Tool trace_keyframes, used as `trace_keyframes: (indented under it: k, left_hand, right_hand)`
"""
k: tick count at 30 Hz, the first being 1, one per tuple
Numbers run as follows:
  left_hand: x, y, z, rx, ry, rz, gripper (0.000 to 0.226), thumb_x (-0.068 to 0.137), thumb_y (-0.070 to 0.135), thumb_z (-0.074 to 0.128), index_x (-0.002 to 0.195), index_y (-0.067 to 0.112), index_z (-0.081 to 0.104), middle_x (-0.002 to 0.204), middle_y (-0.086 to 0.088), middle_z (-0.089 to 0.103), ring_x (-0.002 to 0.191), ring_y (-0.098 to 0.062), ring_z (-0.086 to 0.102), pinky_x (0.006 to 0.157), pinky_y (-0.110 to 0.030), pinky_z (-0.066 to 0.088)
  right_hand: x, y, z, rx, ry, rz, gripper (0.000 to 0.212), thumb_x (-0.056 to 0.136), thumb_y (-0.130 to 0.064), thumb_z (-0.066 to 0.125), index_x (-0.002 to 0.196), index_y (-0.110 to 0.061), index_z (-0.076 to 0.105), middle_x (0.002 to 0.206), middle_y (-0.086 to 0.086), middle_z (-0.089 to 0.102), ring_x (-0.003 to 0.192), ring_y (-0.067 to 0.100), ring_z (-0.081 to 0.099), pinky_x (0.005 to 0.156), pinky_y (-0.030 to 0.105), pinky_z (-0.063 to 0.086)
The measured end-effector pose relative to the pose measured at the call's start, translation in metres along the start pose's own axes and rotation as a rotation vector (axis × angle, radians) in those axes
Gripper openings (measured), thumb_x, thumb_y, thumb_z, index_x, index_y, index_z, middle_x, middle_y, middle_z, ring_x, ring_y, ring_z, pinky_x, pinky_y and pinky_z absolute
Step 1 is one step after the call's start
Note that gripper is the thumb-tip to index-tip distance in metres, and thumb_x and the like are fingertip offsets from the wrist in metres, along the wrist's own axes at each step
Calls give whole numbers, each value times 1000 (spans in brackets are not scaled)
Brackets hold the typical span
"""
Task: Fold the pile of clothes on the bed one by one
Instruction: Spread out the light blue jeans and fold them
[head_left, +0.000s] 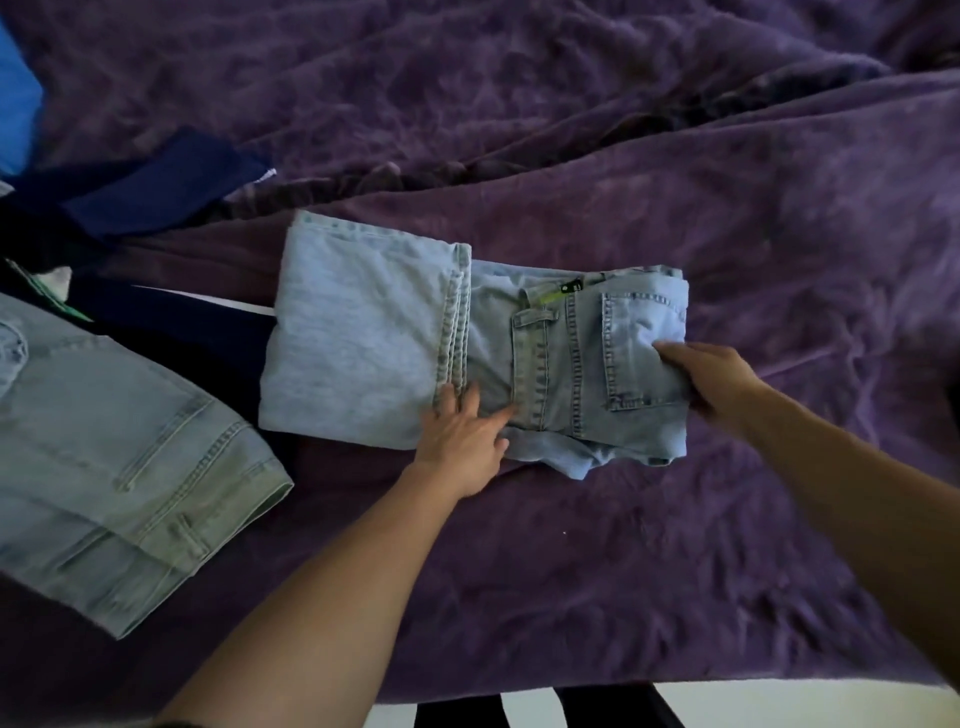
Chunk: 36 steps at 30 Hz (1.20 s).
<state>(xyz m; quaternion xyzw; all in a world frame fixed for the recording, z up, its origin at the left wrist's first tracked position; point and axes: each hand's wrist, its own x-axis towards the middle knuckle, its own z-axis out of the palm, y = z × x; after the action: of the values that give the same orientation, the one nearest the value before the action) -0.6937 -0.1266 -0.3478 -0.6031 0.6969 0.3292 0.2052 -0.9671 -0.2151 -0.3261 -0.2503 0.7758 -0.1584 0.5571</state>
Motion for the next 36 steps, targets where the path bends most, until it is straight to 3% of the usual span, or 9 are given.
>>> trace_keyframes:
  k: [2, 5, 10, 14, 18, 25, 29, 33, 36]
  left_hand:
    - [-6, -9, -9, -119, 64, 36, 43, 99, 38, 38, 142, 34, 39, 149, -9, 29, 139, -34, 25, 109, -49, 31]
    - [-23, -37, -28, -495, 266, -13, 35, 97, 25, 47, 130, 18, 56, 127, -9, 53, 113, -28, 55, 94, -41, 47]
    - [-67, -117, -52, -810, 476, -236, 28, 95, 14, 51, 121, 9, 63, 115, -10, 66, 98, -18, 62, 87, -30, 50]
    - [-92, -188, -54, -754, 574, -374, 23, 93, 12, 52, 111, 11, 67, 103, -9, 68, 90, -22, 64, 75, -27, 44]
    - [-93, -230, -54, -775, 572, -424, 27, 97, 18, 48, 120, 8, 60, 111, -14, 63, 95, -25, 61, 81, -35, 49]
    - [-43, -198, -89, -312, 803, -67, 36, 93, 22, 53, 128, 13, 57, 140, -20, 45, 124, -39, 45, 97, -48, 41]
    - [17, -189, -111, -68, 608, 68, 46, 99, 36, 39, 144, 26, 38, 159, -11, 13, 145, -36, 14, 109, -55, 24]
    - [69, -214, -109, -107, 273, -14, 55, 98, 52, 28, 150, 35, 16, 161, 6, -7, 146, -32, -3, 110, -59, 17]
    - [67, -214, -106, -94, 279, 3, 58, 97, 55, 29, 150, 35, 14, 161, 5, -9, 146, -34, -3, 110, -60, 17]
  right_hand:
    - [-23, -22, 8, 48, -34, -63, 25, 75, -28, 78, 91, -10, 71, 88, 15, 73, 77, 33, 70, 69, 52, 58]
    - [-72, -67, 40, 129, -154, -187, 22, 74, -20, 78, 91, -8, 70, 75, 5, 74, 63, 20, 71, 50, 31, 55]
    - [-123, -127, 167, -4, -262, -310, 15, 76, -21, 78, 82, -12, 67, 72, 2, 70, 56, 13, 68, 45, 25, 51]
    - [-122, -139, 284, -88, -322, -285, 17, 80, -20, 75, 74, -13, 60, 69, 5, 65, 48, 13, 65, 44, 27, 53]
    - [-104, -120, 345, -353, -408, -260, 14, 87, -15, 64, 99, -10, 68, 84, 9, 65, 72, 21, 62, 71, 42, 58]
    - [-82, -70, 269, -789, 208, -896, 41, 89, -23, 55, 131, -21, 52, 137, 4, 51, 123, 27, 47, 91, 41, 45]
    - [-53, -63, 255, -1069, 184, -718, 62, 96, -47, 42, 151, -33, 16, 162, 3, 1, 148, 24, -1, 112, 50, 23]
    - [-25, -67, 272, -1044, 46, -585, 64, 93, -62, 33, 150, -41, 12, 162, -5, -7, 148, 18, -7, 110, 55, 26]
    - [-29, -63, 275, -998, 71, -576, 69, 88, -71, 28, 149, -41, 15, 162, -1, -4, 148, 21, -6, 113, 56, 22]
